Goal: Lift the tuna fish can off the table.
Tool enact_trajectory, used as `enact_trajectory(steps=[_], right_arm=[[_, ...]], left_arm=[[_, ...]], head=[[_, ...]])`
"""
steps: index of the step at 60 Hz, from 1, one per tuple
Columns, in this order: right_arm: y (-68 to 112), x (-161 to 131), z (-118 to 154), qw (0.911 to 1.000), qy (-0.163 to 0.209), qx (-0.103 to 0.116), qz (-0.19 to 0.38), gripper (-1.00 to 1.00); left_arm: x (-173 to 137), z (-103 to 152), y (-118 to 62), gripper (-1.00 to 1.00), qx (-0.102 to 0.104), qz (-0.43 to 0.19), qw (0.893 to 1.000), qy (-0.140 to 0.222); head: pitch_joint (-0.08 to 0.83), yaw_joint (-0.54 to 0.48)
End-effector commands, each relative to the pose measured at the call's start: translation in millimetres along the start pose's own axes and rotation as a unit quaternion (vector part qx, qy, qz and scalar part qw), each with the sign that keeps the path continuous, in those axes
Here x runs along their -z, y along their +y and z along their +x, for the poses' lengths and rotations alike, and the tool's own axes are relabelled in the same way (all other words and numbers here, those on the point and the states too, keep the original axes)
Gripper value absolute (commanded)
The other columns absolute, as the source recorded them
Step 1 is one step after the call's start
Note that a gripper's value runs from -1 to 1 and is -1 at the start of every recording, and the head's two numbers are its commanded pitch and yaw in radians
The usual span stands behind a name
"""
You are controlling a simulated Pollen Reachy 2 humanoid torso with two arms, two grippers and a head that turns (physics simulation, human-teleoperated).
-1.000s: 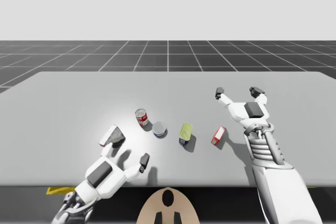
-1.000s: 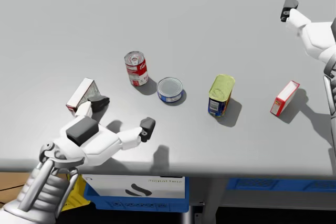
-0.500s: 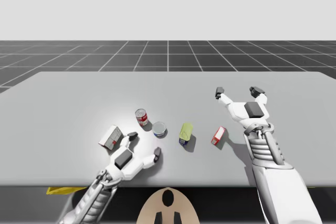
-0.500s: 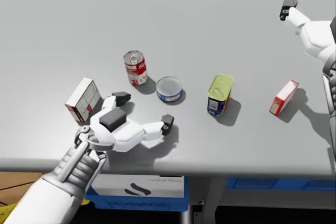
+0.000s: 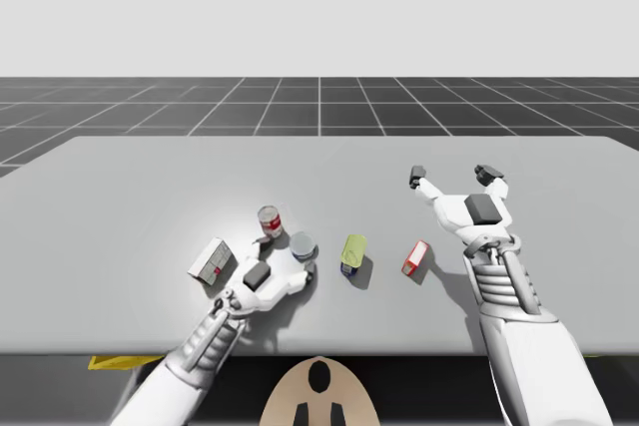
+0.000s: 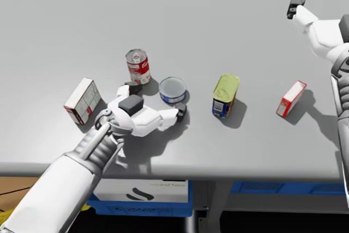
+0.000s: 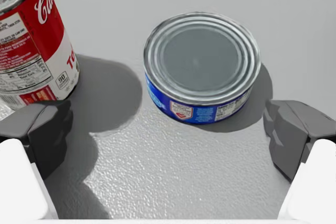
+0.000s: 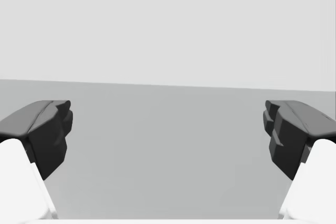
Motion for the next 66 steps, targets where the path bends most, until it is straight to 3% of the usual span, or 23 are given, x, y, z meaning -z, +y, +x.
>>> enact_trajectory(steps=[1, 37, 62, 63, 64, 65, 66], right_arm=[[-0.2, 0, 0, 1.0000, -0.001, 0.000, -0.001, -1.00], [-0.5, 0, 2, 1.0000, -0.003, 0.001, -0.002, -1.00], [-0.6, 0, 1, 1.0000, -0.003, 0.000, -0.002, -1.00], [-0.6, 0, 1, 1.0000, -0.003, 0.000, -0.002, -1.00], [-0.7, 0, 1, 1.0000, -0.003, 0.000, -0.002, -1.00], [-0.7, 0, 1, 1.0000, -0.003, 0.000, -0.002, -1.00], [-0.7, 0, 1, 1.0000, -0.003, 0.000, -0.002, -1.00]], left_arm=[[19, 8, -24.8, -1.00, -0.031, -0.016, 0.999, -0.011], [35, 23, -49.1, -1.00, -0.024, -0.032, 0.999, -0.015], [42, 23, -50.7, -1.00, -0.028, -0.033, 0.999, -0.010], [42, 23, -50.6, -0.91, -0.028, -0.033, 0.999, -0.010], [41, 23, -50.7, -0.47, -0.028, -0.032, 0.999, -0.009], [41, 23, -50.7, -0.35, -0.028, -0.032, 0.999, -0.009], [41, 23, -50.8, -0.35, -0.028, -0.031, 0.999, -0.010]], head=[[0.746, 0.06], [0.749, 0.05], [0.751, 0.05], [0.750, 0.05], [0.750, 0.05], [0.749, 0.05], [0.749, 0.05]])
